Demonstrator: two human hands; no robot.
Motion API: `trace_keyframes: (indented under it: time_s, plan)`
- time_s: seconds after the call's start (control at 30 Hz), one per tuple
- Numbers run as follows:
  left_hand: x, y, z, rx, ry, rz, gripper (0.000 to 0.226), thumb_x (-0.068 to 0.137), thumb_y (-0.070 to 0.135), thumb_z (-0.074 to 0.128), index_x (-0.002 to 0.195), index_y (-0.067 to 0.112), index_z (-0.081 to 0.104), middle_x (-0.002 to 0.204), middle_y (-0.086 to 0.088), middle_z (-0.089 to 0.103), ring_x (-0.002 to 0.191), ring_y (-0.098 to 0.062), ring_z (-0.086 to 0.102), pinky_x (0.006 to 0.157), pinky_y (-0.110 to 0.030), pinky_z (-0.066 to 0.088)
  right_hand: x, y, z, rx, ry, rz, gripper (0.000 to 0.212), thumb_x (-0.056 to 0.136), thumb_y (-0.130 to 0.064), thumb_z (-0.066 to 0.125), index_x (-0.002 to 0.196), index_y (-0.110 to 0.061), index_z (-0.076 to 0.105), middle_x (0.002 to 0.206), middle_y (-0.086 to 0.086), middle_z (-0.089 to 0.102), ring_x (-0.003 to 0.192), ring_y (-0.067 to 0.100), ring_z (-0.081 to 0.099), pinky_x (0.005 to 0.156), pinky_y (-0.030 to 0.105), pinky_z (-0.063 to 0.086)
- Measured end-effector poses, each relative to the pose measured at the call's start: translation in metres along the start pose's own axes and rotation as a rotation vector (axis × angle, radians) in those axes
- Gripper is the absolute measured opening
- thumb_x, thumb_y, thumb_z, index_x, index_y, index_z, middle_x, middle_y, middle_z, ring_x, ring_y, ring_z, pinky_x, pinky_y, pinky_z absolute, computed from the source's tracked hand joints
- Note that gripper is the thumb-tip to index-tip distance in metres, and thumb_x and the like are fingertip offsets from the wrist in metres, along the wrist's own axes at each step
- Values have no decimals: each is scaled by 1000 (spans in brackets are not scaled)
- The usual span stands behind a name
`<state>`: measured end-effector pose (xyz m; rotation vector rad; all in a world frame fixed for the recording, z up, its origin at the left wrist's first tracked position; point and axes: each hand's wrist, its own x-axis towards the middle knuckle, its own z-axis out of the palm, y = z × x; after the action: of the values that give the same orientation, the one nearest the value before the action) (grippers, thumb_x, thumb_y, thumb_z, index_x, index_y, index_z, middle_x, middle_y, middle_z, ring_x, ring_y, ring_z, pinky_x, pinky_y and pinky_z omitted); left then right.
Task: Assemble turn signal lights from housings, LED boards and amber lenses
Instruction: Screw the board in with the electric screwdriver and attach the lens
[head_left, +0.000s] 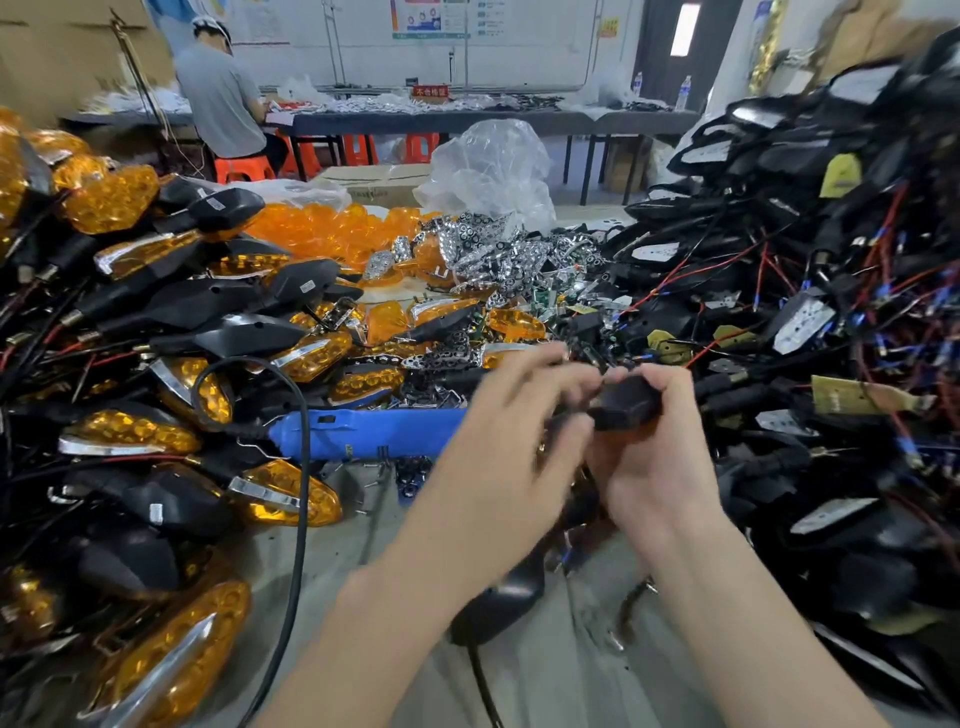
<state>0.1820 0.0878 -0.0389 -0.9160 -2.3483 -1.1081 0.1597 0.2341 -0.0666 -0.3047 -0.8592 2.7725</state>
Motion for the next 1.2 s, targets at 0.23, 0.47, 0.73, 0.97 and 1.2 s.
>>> trace_keyframes:
  time_s: [0.23,0.47,0.73,0.97,1.2]
  plan:
    - [-42,-50,-47,108,87,-431,17,100,22,52,111,33,58,82,12,69,68,-7,63,59,-21,45,5,-7,0,159,20,-30,24,99,-24,56,77,-17,48,65,-2,51,51,13,50,47,22,45]
    - [-79,-64,-45,736,-189,-336,29,84,7,74,112,13,70,98,-2,68,90,-26,64,74,-40,55,3,2,1,9,-5,10,24,101,-26,58,80,-16,50,65,-1,54,52,14,53,48,25,48]
    - [-77,-49,-32,630,-175,-244,6,86,25,72,88,22,67,82,9,62,74,-12,60,62,-24,46,-1,2,-2,33,-69,-10,25,98,-28,57,76,-19,50,66,-2,51,54,15,50,48,26,45]
    - [-68,-54,-21,676,-271,-230,20,85,25,75,105,23,71,98,6,62,91,-13,63,65,-24,51,0,3,-2,83,-123,29,34,95,-43,59,70,-21,54,66,-3,50,53,16,46,46,26,42]
    - [-65,-60,-17,601,-186,-309,23,101,39,39,116,30,54,102,18,48,97,0,48,77,-16,37,1,2,-7,101,-177,81,51,92,-66,54,70,-21,58,68,-4,52,49,14,44,41,26,38]
